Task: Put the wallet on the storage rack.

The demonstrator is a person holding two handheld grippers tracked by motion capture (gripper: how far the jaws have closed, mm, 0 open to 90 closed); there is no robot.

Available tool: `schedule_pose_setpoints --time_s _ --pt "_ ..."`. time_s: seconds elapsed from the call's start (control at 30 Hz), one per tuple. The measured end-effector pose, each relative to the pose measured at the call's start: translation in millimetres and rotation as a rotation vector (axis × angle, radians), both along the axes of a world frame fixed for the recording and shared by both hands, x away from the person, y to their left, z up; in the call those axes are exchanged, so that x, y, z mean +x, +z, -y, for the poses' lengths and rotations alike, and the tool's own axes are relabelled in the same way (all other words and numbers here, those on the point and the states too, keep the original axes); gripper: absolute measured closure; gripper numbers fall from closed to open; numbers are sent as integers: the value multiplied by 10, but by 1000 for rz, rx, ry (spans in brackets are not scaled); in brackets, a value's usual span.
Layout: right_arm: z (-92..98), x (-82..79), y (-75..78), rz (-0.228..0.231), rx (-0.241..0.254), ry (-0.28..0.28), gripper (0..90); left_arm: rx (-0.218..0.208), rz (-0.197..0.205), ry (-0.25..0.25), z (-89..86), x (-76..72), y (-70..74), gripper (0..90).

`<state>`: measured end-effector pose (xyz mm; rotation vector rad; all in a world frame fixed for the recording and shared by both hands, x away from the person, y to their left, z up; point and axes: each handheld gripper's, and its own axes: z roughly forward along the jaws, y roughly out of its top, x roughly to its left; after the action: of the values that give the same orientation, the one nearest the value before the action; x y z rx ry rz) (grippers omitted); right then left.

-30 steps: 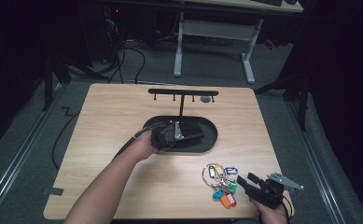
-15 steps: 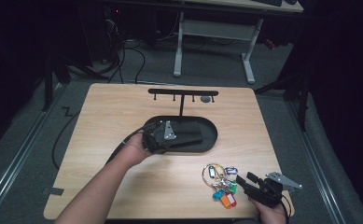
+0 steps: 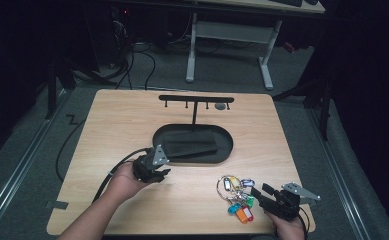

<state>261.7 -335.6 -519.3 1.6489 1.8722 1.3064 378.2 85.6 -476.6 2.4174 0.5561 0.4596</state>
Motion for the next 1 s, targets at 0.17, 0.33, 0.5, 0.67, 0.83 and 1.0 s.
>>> schedule_pose_setpoints --time_s 0.17,0.33,0.5,0.67,0.83,1.0 --pt "-1 14 -11 -3 -2 -3 401 -39 -12 17 -204 -186 -145 553" --pt "0 15 -9 -4 -3 -4 401 -65 -24 38 -364 -340 -271 558" --pt "-12 18 -8 -3 -6 0 400 -98 -49 61 -509 -463 -363 550" --pt "-7 18 -5 -1 -5 0 401 -133 -68 62 -650 -621 -402 486" --pt "-7 17 -10 -3 -6 0 401 -202 15 108 -873 -860 -465 456" --pt "-5 11 -5 9 -9 0 391 -192 33 146 -1021 -879 -491 399"
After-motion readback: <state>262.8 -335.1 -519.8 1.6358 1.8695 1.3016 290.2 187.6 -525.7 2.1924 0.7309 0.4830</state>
